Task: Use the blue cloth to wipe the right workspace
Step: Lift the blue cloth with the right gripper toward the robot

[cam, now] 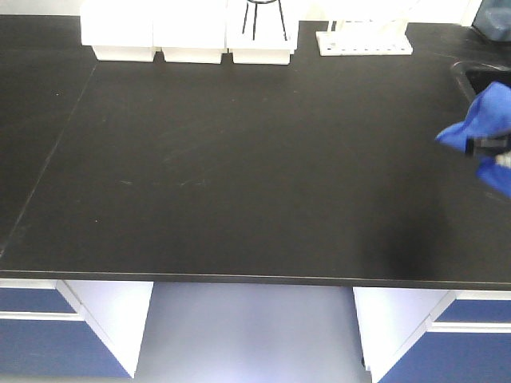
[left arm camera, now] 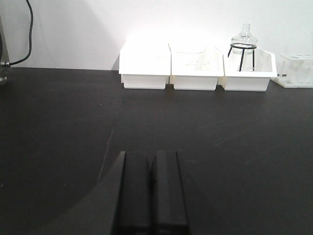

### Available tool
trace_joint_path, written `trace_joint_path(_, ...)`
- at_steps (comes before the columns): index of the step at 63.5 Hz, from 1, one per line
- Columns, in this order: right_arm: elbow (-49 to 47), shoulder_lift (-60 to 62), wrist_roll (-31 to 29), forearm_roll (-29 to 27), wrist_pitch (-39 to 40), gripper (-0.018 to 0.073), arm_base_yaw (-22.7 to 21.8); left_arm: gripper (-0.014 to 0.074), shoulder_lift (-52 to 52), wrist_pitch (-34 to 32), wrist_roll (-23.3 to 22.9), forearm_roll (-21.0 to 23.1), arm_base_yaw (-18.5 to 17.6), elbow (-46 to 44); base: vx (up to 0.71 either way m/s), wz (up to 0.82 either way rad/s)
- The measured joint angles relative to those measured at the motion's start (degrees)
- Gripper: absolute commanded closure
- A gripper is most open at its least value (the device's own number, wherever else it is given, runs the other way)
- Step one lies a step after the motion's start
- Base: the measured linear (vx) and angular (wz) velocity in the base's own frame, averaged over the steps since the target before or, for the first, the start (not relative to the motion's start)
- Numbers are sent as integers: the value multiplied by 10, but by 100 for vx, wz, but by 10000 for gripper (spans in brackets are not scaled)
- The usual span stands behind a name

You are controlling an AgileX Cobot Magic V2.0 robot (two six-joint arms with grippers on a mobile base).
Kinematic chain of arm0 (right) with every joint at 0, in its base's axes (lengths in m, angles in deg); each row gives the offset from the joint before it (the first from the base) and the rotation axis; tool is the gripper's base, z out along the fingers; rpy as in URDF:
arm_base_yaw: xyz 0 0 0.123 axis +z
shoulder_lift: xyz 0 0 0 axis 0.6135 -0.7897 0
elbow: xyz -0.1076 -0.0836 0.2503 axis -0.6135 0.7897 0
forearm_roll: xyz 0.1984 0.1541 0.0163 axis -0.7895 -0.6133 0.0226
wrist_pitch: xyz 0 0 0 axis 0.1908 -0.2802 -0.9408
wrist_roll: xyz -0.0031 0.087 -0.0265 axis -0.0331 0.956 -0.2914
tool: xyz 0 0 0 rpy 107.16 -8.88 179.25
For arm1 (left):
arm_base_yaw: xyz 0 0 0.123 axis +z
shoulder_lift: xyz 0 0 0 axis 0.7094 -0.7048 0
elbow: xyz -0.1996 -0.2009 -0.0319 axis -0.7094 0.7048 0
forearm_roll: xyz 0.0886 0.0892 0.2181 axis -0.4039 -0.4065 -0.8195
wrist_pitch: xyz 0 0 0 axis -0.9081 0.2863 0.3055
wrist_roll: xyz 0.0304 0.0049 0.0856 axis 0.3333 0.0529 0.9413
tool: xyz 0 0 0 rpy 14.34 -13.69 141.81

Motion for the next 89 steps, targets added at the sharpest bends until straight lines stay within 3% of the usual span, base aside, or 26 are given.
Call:
trace_joint_path(11, 80, 130, -7, -4, 1, 564, 28, 602, 0, 0, 0, 0, 0, 0, 0, 0)
trace_joint_path(36, 156, 317, -7, -4, -50, 564, 30, 602, 0, 0, 0, 0, 0, 0, 0, 0)
trace_joint_path(60, 162, 335, -7, -6, -191, 564, 30, 602, 0, 0, 0, 0, 0, 0, 0, 0)
trace_joint_path(89, 162, 335, -7, -8, -245, 564, 30, 602, 0, 0, 0, 0, 0, 0, 0, 0)
